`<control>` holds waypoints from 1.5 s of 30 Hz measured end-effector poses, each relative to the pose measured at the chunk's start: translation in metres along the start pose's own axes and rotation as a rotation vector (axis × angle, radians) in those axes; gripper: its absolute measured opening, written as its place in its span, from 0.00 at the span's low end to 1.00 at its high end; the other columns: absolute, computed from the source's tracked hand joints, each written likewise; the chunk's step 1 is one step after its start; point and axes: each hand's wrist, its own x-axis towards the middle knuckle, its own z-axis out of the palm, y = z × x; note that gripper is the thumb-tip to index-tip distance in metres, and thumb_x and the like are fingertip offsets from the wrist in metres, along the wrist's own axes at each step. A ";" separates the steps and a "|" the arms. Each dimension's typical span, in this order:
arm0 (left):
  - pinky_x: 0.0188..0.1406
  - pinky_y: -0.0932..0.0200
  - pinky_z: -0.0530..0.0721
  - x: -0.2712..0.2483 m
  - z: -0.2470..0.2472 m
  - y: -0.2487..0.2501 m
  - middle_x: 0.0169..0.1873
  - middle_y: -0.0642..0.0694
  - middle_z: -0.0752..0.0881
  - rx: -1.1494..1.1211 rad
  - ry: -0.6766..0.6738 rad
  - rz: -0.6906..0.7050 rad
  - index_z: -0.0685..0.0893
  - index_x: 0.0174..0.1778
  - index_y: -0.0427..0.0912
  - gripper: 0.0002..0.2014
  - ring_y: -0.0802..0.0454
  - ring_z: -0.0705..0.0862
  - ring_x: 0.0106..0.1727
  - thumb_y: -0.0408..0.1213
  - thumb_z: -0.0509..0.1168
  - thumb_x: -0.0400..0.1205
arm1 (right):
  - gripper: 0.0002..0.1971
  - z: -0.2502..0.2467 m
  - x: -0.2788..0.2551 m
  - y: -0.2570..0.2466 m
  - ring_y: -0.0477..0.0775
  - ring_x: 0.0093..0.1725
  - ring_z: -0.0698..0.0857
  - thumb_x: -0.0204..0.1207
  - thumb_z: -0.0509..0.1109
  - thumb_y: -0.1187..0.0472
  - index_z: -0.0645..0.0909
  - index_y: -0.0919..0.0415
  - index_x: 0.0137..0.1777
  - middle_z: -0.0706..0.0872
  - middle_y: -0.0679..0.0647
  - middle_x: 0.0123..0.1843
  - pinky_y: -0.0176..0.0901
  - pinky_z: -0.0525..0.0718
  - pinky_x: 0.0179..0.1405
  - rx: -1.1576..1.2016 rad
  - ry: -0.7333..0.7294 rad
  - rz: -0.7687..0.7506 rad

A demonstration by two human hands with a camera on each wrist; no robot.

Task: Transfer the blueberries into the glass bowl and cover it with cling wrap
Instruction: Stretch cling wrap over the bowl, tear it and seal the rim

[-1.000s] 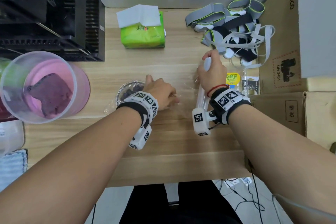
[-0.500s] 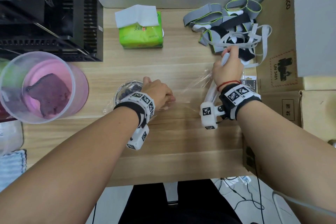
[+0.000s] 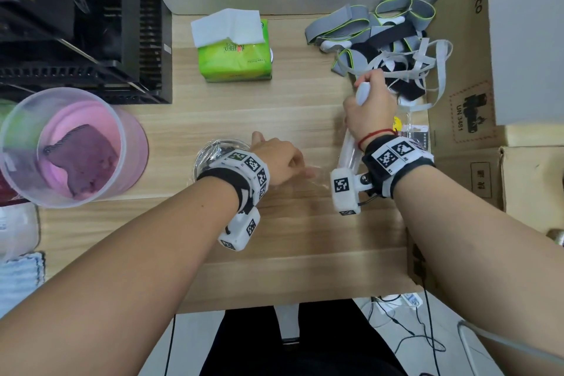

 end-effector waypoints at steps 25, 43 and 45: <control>0.54 0.53 0.59 0.001 0.005 0.004 0.26 0.61 0.80 -0.052 0.108 0.029 0.91 0.43 0.49 0.19 0.56 0.76 0.42 0.55 0.59 0.86 | 0.12 -0.052 0.022 0.024 0.62 0.45 0.78 0.75 0.61 0.69 0.74 0.60 0.58 0.79 0.56 0.46 0.47 0.78 0.47 -0.195 0.190 0.099; 0.57 0.52 0.61 -0.007 0.002 -0.012 0.29 0.58 0.83 -0.147 0.175 -0.052 0.88 0.44 0.50 0.18 0.51 0.81 0.48 0.48 0.54 0.89 | 0.12 0.009 -0.021 -0.016 0.48 0.65 0.72 0.74 0.78 0.50 0.92 0.53 0.54 0.63 0.54 0.63 0.45 0.74 0.74 -0.337 -0.847 -0.354; 0.56 0.52 0.60 -0.007 0.002 -0.013 0.29 0.59 0.81 -0.151 0.175 -0.054 0.89 0.49 0.53 0.17 0.51 0.80 0.49 0.48 0.54 0.89 | 0.16 0.009 -0.023 -0.014 0.47 0.64 0.69 0.66 0.82 0.46 0.92 0.50 0.52 0.62 0.54 0.63 0.39 0.75 0.68 -0.393 -0.908 -0.369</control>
